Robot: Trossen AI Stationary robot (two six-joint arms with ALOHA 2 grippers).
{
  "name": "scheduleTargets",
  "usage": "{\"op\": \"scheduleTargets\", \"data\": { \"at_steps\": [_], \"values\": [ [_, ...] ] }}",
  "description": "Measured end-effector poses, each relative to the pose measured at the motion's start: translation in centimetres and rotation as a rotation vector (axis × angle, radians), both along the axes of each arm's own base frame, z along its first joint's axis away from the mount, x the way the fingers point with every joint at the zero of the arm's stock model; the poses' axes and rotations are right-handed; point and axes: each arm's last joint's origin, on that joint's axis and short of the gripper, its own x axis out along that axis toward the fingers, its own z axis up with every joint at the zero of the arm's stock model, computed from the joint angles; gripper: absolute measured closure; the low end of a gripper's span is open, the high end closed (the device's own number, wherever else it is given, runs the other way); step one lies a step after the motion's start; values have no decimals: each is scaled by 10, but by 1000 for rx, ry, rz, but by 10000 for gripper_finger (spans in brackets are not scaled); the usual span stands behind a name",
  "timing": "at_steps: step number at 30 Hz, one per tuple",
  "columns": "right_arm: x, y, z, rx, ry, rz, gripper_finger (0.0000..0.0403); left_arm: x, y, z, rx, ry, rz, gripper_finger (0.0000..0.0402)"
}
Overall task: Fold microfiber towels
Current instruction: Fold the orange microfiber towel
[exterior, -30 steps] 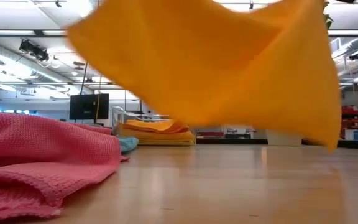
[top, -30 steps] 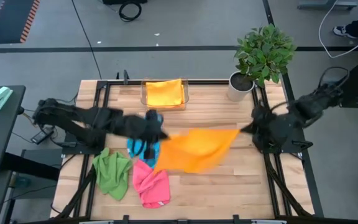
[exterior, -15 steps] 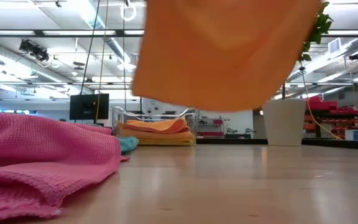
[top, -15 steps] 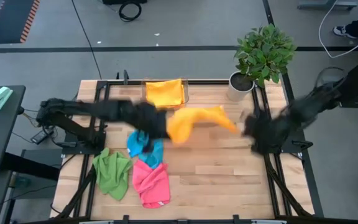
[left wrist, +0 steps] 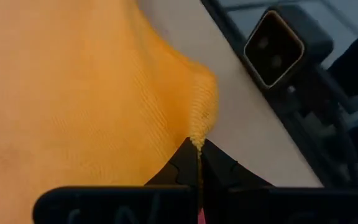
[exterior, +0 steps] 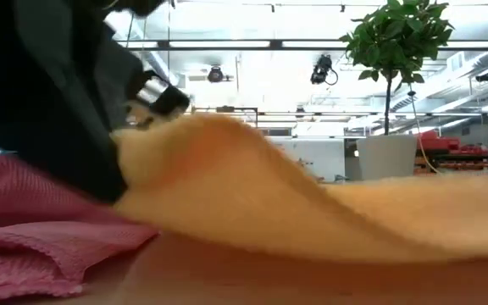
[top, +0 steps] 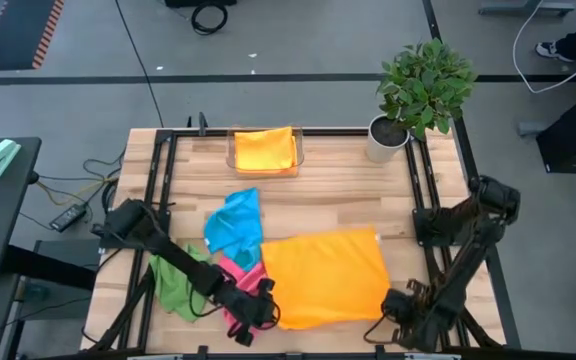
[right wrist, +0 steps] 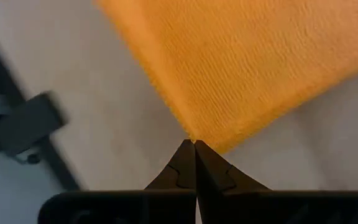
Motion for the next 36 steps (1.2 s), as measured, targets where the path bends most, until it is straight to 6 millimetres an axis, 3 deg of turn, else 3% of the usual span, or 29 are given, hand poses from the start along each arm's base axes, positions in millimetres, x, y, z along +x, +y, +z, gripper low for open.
{"op": "scheduleTargets", "data": {
  "at_steps": [3, 6, 11, 15, 21, 25, 30, 36],
  "values": [
    [3, 14, 12, 15, -4, 0, 403, -3, -8, 6, -53, -22, 5, 396],
    [6, 12, 33, -57, -12, 1, 403, -7, -10, 21, -61, -66, 31, 396],
    [10, -27, 77, -270, -36, -69, 403, -12, 3, 56, -63, -159, 264, 393],
    [22, -71, 96, -321, -75, -73, 403, -14, 26, 60, -130, -111, 536, 396],
    [34, -144, 74, -401, 23, -128, 403, -14, 48, 46, -277, 39, 828, 390],
    [37, -179, 50, -375, 30, -146, 403, -13, 53, 43, -346, 73, 920, 396],
    [42, -201, 25, -329, -23, -133, 403, -9, 60, 39, -371, 80, 970, 371],
    [45, -216, 20, -357, -6, -150, 403, -3, 71, 39, -367, 78, 1005, 375]
  ]
}}
